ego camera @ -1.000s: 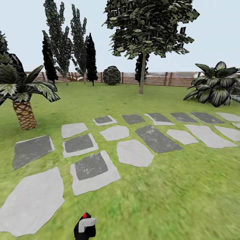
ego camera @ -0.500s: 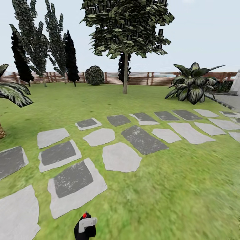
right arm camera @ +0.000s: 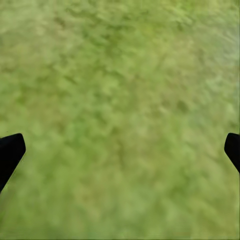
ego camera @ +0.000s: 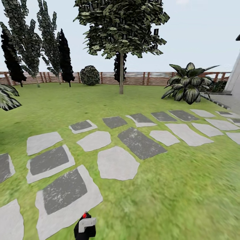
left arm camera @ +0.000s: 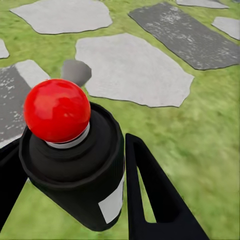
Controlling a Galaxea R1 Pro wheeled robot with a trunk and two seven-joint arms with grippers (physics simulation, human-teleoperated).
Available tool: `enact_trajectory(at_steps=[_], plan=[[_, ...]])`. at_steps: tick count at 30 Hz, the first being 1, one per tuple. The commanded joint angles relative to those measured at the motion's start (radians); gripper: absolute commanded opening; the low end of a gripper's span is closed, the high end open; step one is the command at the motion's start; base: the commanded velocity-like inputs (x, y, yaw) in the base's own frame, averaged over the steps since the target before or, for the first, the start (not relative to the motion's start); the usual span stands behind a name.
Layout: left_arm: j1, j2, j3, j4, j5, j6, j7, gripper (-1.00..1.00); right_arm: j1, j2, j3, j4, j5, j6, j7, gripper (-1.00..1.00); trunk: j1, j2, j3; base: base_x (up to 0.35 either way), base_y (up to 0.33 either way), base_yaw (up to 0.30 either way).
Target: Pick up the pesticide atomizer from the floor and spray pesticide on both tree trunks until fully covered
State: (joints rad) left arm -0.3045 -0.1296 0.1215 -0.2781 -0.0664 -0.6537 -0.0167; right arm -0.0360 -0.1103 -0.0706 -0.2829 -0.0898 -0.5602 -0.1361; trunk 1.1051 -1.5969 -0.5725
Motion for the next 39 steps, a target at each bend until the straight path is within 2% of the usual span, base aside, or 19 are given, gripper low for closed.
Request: enact_trajectory(at_steps=[1, 19, 39], plan=[[-0.001, -0.001, 0.007, 0.0, -0.007, -0.003, -0.002, -1.0, -0.001, 0.0, 0.002, 0.001, -0.009, -0.004, 0.003, 1.0, 0.001, 0.0, -0.001, 0.35, 0.0, -0.001], [-0.001, -0.001, 0.007, 0.0, -0.009, -0.003, -0.002, -1.0, -0.001, 0.0, 0.002, 0.001, -0.01, -0.004, 0.003, 1.0, 0.001, 0.0, 0.001, 0.35, 0.0, 0.1], [-0.001, -0.002, 0.006, 0.0, -0.009, -0.003, -0.002, -1.0, -0.001, 0.0, 0.002, 0.001, -0.01, -0.005, 0.003, 1.0, 0.001, 0.0, 0.001, 0.35, 0.0, 0.008]])
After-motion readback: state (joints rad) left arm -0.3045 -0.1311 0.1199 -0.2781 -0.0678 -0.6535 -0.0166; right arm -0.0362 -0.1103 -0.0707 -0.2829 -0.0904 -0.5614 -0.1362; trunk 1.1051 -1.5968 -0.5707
